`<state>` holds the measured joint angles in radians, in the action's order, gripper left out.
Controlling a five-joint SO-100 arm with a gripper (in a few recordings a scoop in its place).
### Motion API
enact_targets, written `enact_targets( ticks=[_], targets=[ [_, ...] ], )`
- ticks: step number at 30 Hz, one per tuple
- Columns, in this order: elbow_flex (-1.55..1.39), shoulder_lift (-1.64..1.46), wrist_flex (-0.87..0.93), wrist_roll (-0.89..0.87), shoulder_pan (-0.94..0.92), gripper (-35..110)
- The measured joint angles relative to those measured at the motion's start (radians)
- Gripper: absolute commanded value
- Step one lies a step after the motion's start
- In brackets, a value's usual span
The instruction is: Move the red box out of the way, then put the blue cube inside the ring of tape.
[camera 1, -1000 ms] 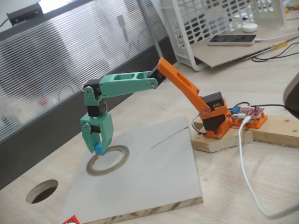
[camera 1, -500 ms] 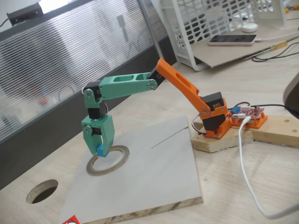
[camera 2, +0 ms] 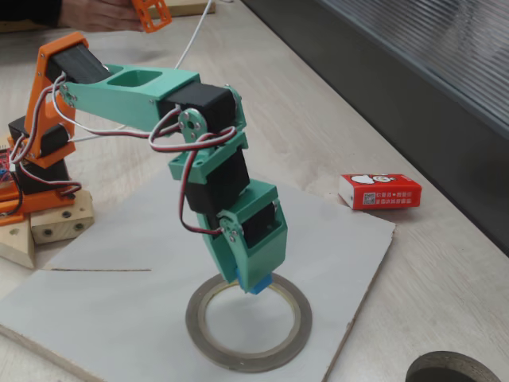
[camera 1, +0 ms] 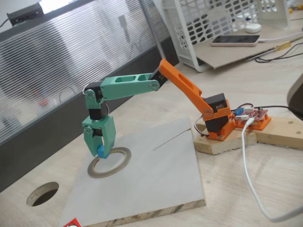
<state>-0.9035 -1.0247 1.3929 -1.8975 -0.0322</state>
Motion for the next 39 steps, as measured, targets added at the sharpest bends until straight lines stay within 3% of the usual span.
enact_targets(
  ticks=[9,13,39],
  targets=[
    [-0.011,0.0,0.04,0.0,0.0,51],
    [-0.054,0.0,0.097,0.0,0.002,58],
    [-0.074,-0.012,0.12,0.0,0.0,58]
  ],
)
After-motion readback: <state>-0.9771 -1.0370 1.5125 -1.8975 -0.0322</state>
